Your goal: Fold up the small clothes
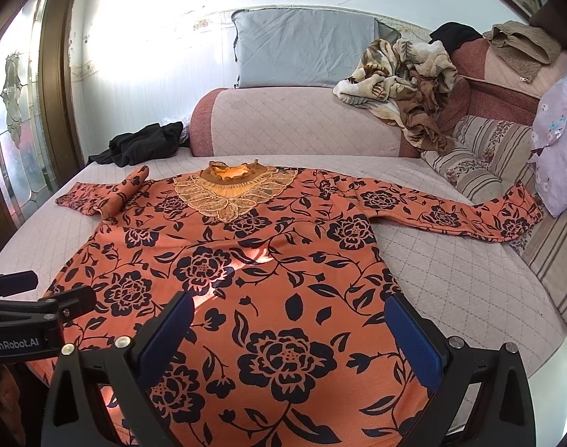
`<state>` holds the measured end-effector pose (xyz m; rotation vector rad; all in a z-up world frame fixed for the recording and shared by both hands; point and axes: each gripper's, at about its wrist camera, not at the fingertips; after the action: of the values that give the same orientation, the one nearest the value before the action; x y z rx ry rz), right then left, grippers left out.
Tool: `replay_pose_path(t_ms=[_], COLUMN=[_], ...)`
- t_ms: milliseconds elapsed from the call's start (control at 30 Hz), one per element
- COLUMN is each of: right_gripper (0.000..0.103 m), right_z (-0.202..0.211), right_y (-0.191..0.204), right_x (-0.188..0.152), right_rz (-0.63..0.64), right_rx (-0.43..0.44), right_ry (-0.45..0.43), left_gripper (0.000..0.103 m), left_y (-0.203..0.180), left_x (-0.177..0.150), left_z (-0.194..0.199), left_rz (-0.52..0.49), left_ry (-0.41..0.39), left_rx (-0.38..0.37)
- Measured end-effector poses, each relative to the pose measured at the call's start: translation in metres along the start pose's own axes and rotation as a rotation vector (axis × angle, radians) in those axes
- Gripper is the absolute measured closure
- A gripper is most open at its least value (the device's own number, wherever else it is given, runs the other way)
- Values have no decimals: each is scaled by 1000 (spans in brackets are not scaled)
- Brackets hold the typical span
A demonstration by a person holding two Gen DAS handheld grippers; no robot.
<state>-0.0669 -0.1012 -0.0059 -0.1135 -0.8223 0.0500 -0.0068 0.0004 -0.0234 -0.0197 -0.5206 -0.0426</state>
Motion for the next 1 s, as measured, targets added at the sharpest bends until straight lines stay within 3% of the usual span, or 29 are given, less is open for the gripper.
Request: replay_pose_path(t_ms=[400,533,600,633,700,800,933,1000], right_gripper=[0,0,0,0,0,0,1,2], right_z=[0,3,5,6,2,-16,-65,-88], right_y=[-2,-6,-20,-37,-72,-134,-252,-302], right_x=[0,2,8,14,25,43,54,54], right_rz=[-9,-24,-84,-157,-277,-425,-736,-841], right_rx=[1,46,124,207,293,277,244,177], right_ry=[1,8,31,34,28,19,44,59], left_gripper=[0,0,0,0,0,0,0,0], left_y=[1,15,36,52,87,142,208,232], left_x=[0,6,13,20,33,48,63,67], left_z=[-2,-3,-5,-8,-16,-29,-51,-61], left_rz=[1,23,62,94,166,279,395,452], left_ry=[1,-8,-23,-25,-13,-6,20,27], left_rx=[-10,-30,-29,-13,8,55,147,174])
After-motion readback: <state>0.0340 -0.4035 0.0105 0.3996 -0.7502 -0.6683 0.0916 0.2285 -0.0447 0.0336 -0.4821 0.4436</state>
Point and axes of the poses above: each gripper's, at about its wrist camera, not at the fingertips, and z roughly against the way its jaws point, y to its left, x to its top, and after that the axes turned 9 degrees about y, right-handed
